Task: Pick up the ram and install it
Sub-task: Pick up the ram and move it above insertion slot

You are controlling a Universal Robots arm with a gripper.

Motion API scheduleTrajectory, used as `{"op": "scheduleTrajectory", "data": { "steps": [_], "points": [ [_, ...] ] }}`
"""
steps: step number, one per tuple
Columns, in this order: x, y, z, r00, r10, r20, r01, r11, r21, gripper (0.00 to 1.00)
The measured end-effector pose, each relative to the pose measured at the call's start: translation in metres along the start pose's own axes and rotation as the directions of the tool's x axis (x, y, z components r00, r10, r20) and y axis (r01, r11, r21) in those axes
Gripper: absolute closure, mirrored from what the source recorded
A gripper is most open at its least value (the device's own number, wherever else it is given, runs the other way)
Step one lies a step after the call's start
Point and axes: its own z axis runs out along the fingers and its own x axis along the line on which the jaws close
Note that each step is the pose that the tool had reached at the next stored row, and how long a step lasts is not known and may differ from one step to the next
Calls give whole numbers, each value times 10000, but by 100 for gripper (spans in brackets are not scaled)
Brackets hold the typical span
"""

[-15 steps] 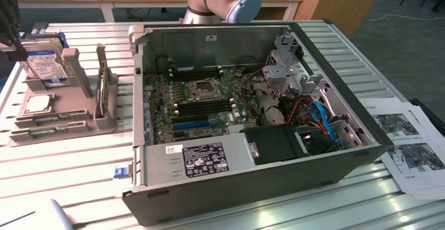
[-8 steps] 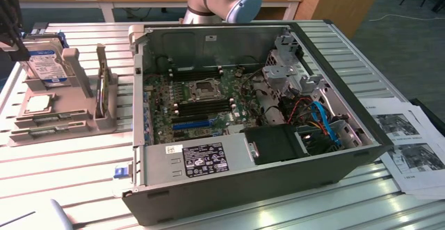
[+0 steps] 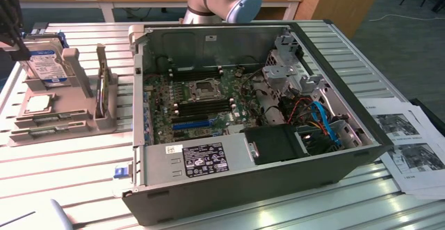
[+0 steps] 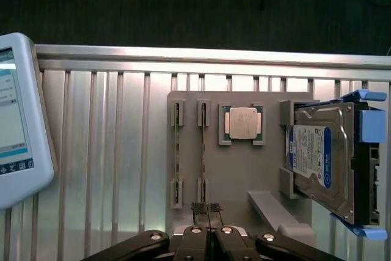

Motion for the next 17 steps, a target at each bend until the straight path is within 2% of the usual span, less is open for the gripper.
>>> {"op": "scheduleTrajectory", "data": {
  "steps": [2, 6, 17],
  "points": [
    [0, 0, 4, 10000, -1, 51, 1, 10000, 1, 90],
    [0, 0, 12, 10000, -1, 97, 1, 10000, 1, 90],
    [-1, -1, 51, 9999, -2, 124, 2, 10000, 4, 90]
  ]
}}
